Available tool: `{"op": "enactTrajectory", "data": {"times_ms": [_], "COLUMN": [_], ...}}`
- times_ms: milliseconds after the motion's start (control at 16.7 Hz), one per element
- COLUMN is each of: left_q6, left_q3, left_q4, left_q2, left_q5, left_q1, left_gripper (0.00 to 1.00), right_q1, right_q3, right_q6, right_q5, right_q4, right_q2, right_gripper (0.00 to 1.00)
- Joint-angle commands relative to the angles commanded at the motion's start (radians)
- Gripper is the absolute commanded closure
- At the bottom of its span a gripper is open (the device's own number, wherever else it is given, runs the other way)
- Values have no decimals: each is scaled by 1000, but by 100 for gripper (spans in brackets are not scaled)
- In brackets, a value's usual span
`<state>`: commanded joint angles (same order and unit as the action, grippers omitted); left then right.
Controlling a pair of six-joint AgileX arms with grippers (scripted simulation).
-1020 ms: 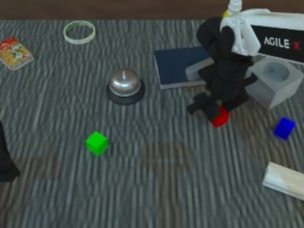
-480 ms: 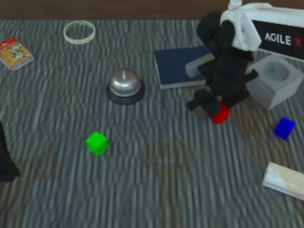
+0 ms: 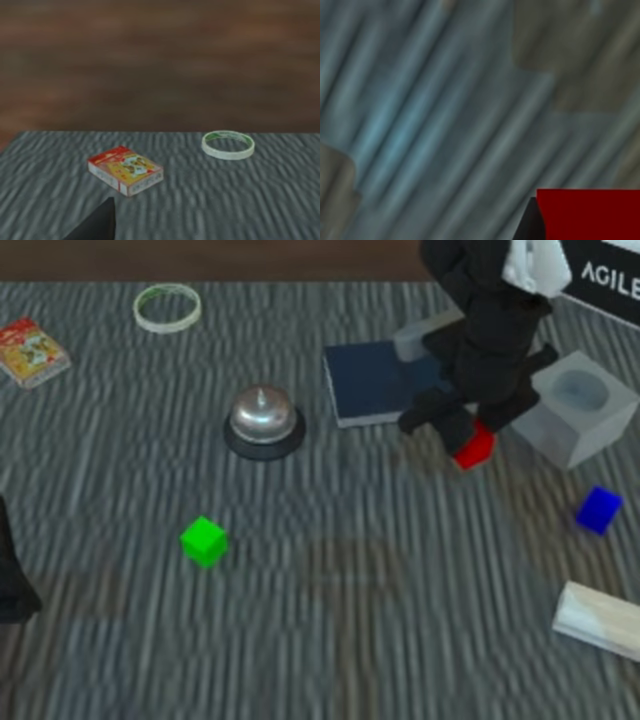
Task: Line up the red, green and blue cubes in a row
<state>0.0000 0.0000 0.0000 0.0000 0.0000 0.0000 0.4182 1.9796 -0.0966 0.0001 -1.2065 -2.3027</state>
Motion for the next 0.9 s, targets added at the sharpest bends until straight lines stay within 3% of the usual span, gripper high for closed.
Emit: {"op": "enactTrajectory", "data": {"times_ms": [240,420,900], "left_q6": [0,0,0], "left_q3": [0,0,0], "left_q4": [0,0,0], "left_q2": [0,0,0], "left_q5": [0,0,0], "left_q1": [0,0,0], "left_gripper": [0,0,0], "right_q1": [3,58,327], "right_q3": [7,62,295], "right_q6": [15,115,700], "right_q5": [0,4,23], "right_q4": [-2,-32,-173], "right_q2": [-8,-37,-154], "right_gripper": [100,100,100]}}
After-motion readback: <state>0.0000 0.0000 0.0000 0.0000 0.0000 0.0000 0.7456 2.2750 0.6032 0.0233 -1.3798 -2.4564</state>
